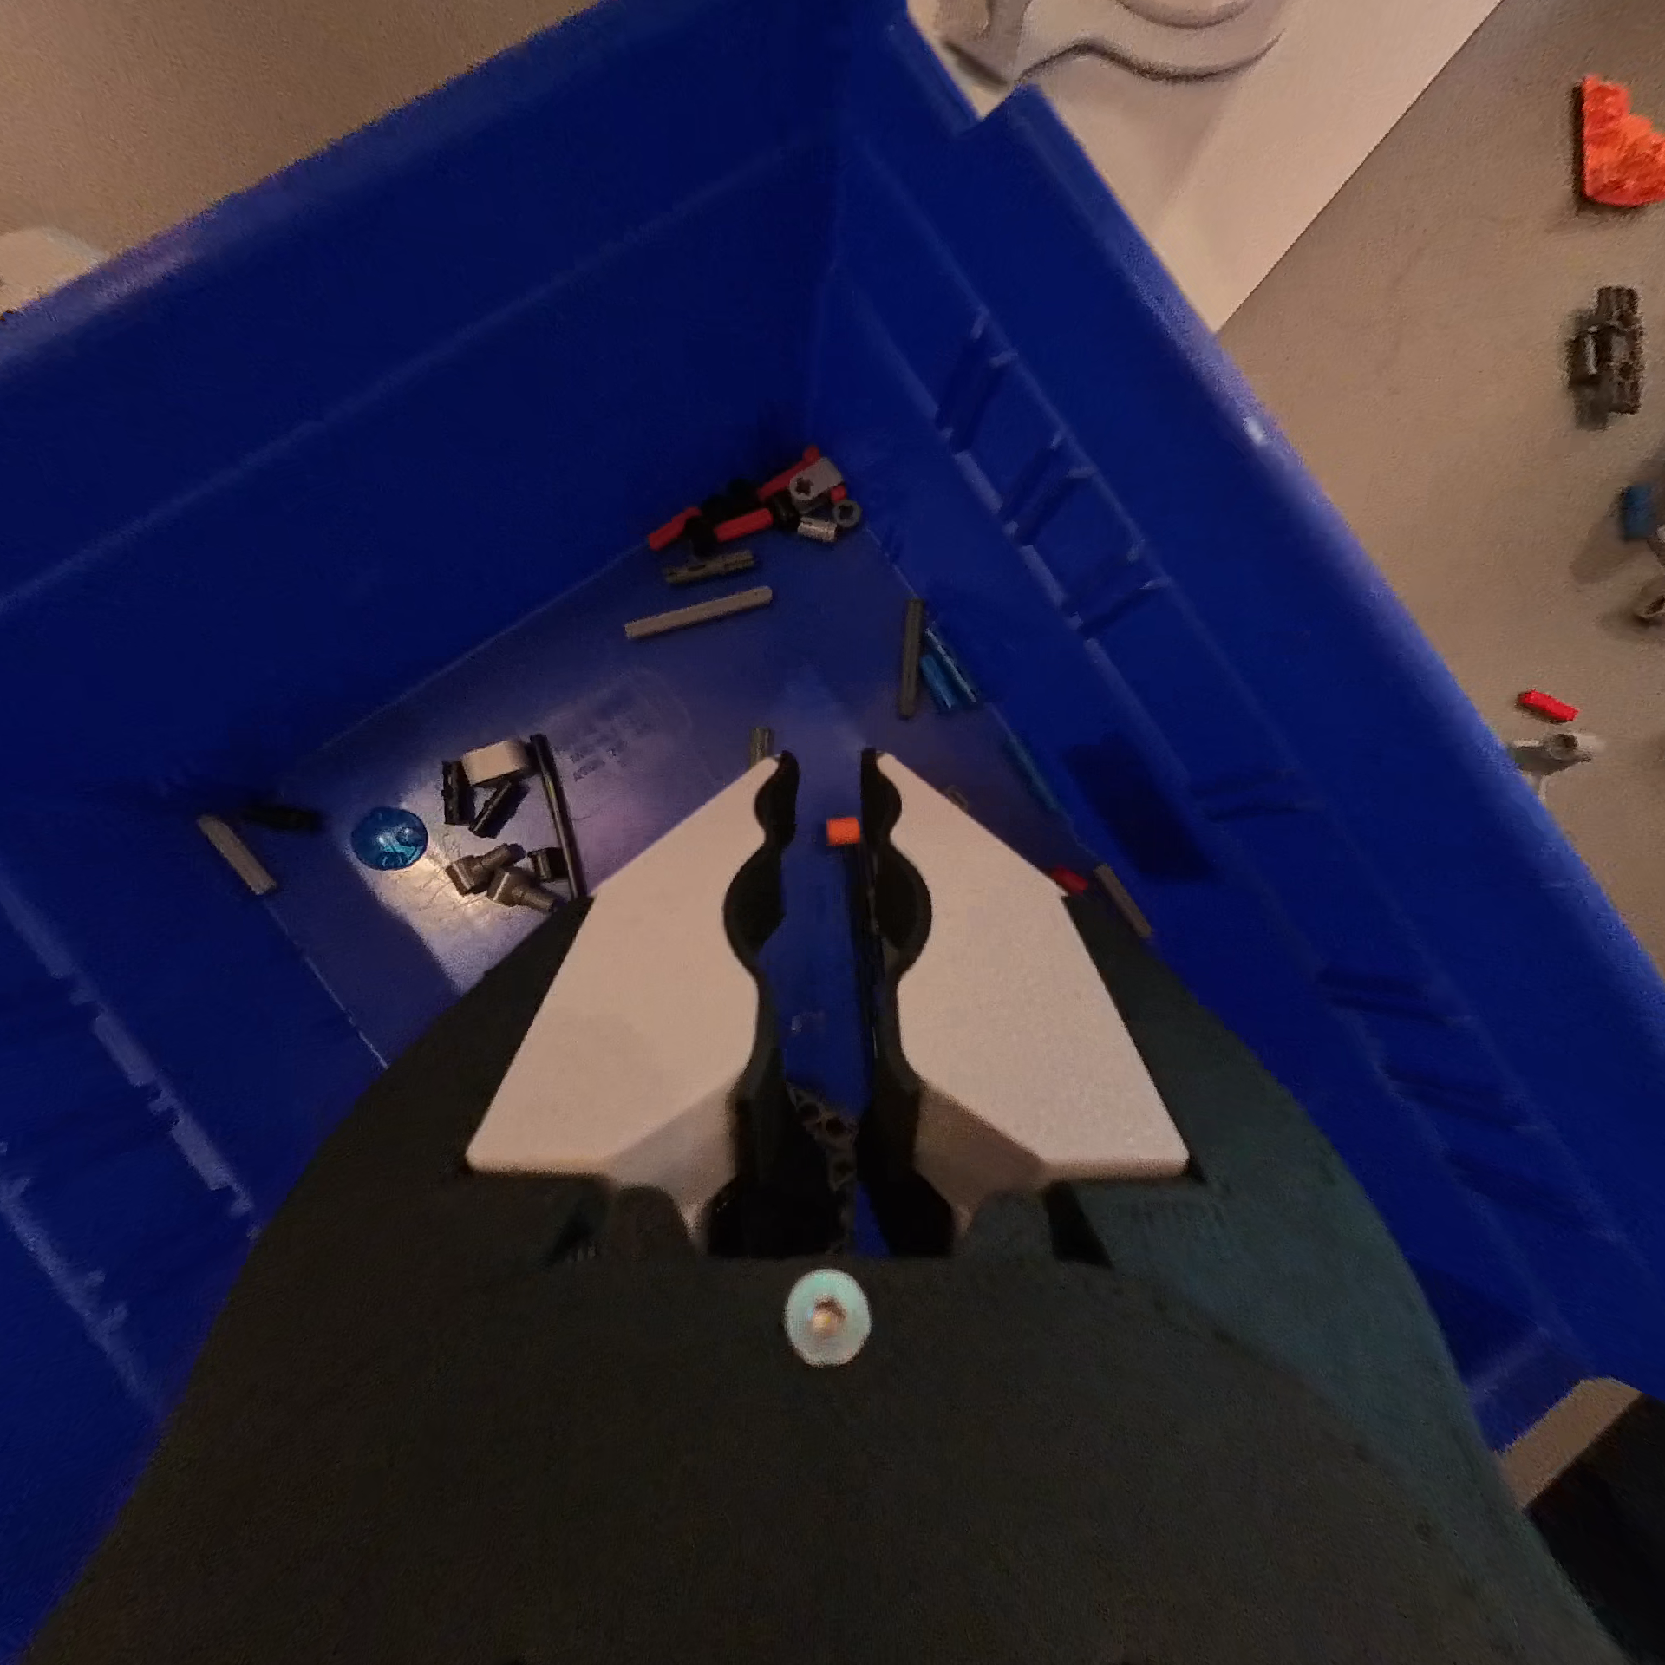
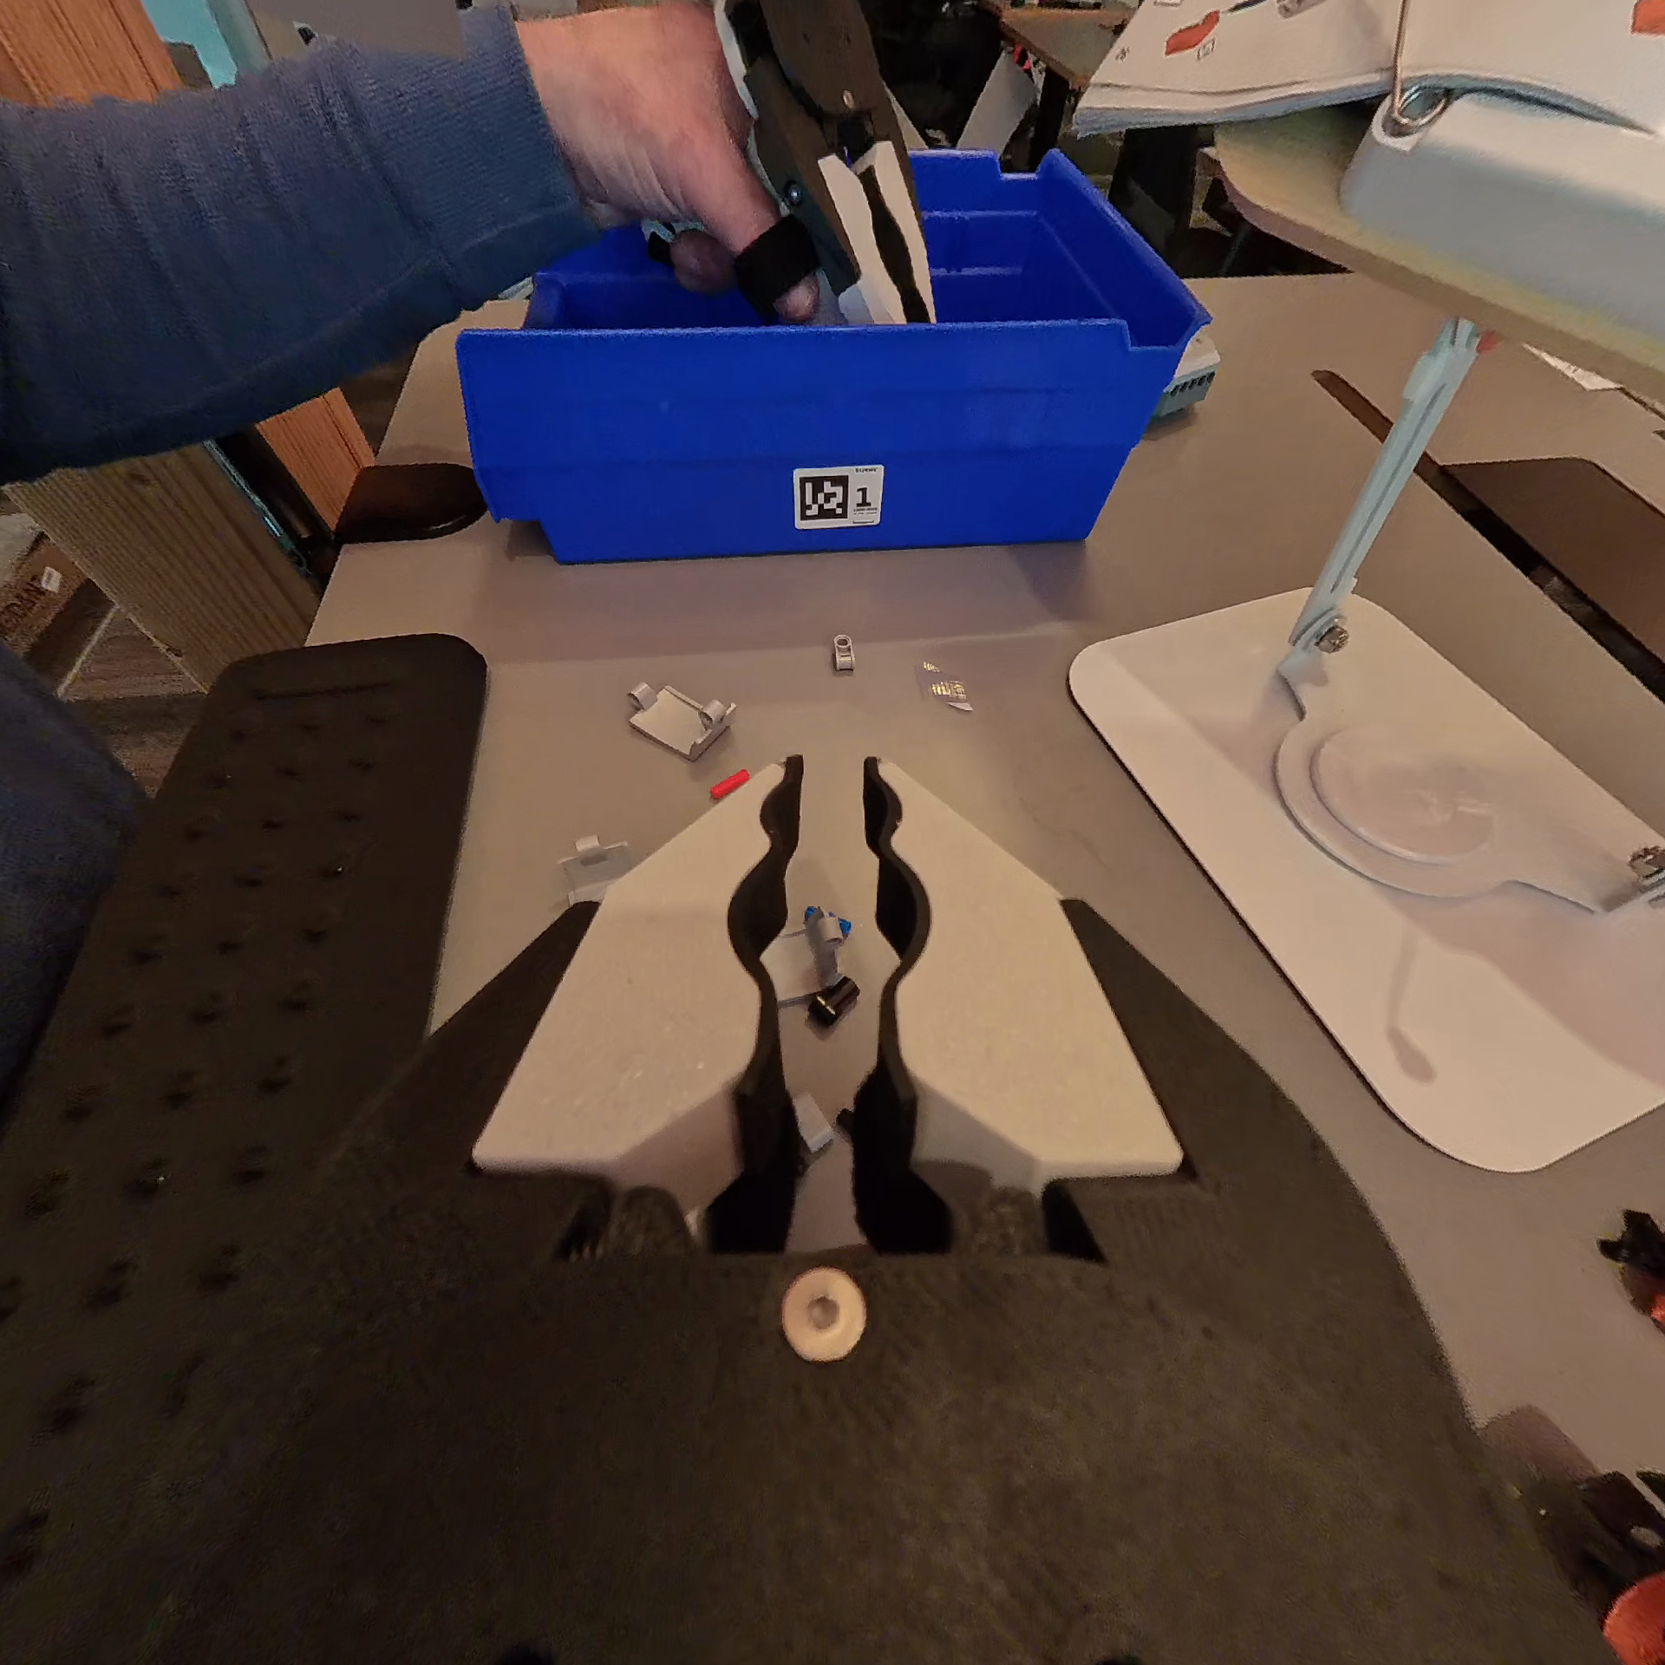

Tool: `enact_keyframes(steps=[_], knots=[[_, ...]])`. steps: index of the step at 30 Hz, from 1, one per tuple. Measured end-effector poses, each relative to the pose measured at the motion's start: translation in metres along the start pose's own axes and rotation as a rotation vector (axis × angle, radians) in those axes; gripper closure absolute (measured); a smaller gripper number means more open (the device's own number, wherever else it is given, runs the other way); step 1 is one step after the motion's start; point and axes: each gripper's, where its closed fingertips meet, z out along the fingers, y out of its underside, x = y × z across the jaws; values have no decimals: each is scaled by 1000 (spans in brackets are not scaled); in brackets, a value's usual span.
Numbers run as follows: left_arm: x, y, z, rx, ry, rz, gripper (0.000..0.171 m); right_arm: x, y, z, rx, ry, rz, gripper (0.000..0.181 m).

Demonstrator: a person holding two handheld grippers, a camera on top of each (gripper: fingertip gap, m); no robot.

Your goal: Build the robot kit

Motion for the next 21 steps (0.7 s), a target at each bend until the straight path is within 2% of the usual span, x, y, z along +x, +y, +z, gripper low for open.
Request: enact_keyframes(steps=[4,5,8,10,12,17,19,21], knots=[[-4,4,11,-53,5,39,159,3,8,4,-29,3,-7,170],[-12,5,9,-60,-43,48,161,4,9,4,-32,7,-6,170],[-18,1,-4,-47,-46,20,163,6,10,4,-31,14,2,170],[-20,15,-13,-139,-44,-15,162,7,10,5,-32,15,2,170],[-22,28,-17,-216,-70,18,161,6,10,7,-39,8,0,170],[-8,57,-7,-377,-32,90,157,1,15,11,-71,-13,-17,170],[-10,66,-4,-419,-39,100,157,1,15,10,-68,-12,-20,170],[-12,62,-4,-400,-41,100,161,2,13,8,-59,-9,-17,170]])
